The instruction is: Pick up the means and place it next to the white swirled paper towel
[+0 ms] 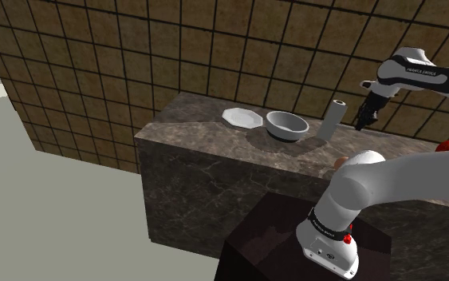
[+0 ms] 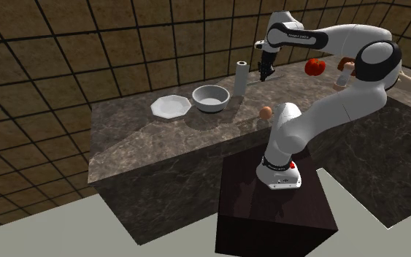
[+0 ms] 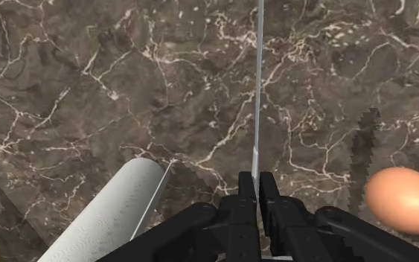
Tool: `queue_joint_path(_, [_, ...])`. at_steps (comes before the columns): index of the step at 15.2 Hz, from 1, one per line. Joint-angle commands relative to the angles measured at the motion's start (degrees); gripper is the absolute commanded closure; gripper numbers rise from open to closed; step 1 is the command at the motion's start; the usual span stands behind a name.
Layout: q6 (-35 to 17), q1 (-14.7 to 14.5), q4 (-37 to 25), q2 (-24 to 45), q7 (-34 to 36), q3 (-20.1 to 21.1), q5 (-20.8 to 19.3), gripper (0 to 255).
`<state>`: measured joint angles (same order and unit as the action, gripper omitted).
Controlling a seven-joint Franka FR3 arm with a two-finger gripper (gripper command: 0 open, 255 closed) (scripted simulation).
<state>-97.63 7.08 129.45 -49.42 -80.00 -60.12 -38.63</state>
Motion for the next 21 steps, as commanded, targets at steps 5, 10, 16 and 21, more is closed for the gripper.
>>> queue_joint_path(5, [-3.97,0.09,3.52,-0.24,0.49,-2.94,-2.19,255])
queue_joint_path(10, [-7.33,-0.27,5.98,-0.03,0.95,-5.77,-4.06,255])
queue_joint_path(16, [-11.46,-1.16,8.53,0.52,1.56,-9.64,-6.46,255])
queue_joint_path(21, [-14.00,-1.96,9.86,1.00,1.97,-12.24,-7.98,255])
